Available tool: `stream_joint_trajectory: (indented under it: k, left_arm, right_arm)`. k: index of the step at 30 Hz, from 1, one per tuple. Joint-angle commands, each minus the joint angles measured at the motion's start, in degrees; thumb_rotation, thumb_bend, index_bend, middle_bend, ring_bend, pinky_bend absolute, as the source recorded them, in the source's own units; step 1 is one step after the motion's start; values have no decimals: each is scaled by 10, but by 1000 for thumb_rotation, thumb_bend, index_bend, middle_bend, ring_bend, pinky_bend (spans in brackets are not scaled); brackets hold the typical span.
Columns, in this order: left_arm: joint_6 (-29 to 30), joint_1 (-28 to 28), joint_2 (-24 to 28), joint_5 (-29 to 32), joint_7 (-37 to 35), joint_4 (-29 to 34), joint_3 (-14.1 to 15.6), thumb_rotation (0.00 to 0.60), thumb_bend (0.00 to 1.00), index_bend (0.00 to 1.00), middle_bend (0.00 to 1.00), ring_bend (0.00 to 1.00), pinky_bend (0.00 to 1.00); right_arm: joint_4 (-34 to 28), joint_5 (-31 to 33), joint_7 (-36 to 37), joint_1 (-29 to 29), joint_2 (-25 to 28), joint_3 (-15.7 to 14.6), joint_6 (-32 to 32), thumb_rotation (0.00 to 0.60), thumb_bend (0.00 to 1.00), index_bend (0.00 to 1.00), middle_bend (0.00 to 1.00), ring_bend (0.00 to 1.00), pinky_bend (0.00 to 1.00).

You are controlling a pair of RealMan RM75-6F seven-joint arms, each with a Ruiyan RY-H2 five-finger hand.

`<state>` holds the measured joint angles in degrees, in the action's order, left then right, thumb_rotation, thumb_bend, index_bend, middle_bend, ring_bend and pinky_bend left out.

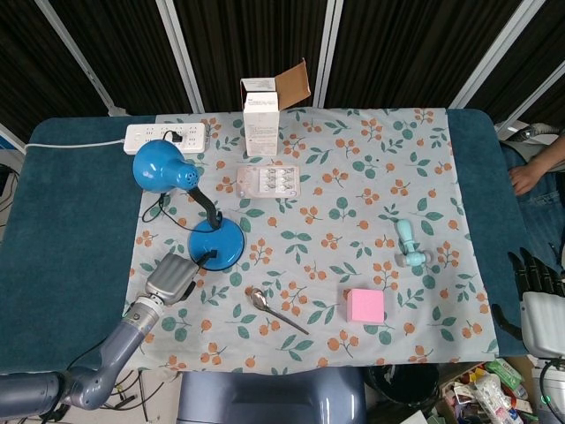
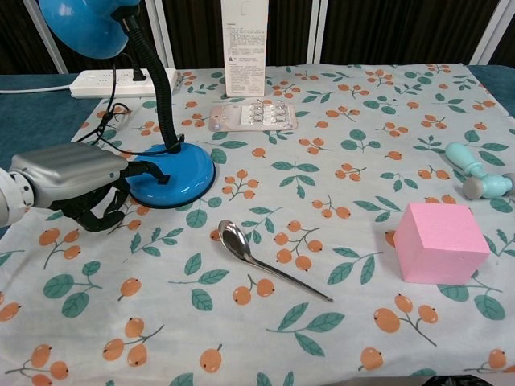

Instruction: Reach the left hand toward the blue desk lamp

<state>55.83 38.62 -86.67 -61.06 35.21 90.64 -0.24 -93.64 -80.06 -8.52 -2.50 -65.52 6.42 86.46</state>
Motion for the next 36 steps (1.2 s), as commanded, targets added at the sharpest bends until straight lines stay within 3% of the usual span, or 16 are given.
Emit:
stream_joint_trajectory:
  k: [1,15,22,27,36]
  left_arm:
    - [-1,0,0,0,0,-1,0,600,481,152,618,647,578]
    - [3,-2,-1,-9,5,0,10,600,481,203,618,647,578]
    - [14,-3,4,-13,2,9,2,600,460,158,584,623,565]
    - [61,-13,29,-41,3,43,-9,600,341,112,397,408,418]
    - [185,-73,136,-80,28,173,-4,600,257,75,176,186,264]
  right_arm:
    - [0,0,0,0,0,0,0,600,224,0,0,54,98]
    - [0,0,0,0,0,0,0,600,225,0,0,54,98]
    - [0,0,-1,-1,0,0,-1,600,224,0,0,54,98]
    - [0,1,-1,-1,0,1,-1,600,223,0,0,54,98]
    - [-1,-1,-1,-1,-1,0,0,600,223,0,0,54,98]
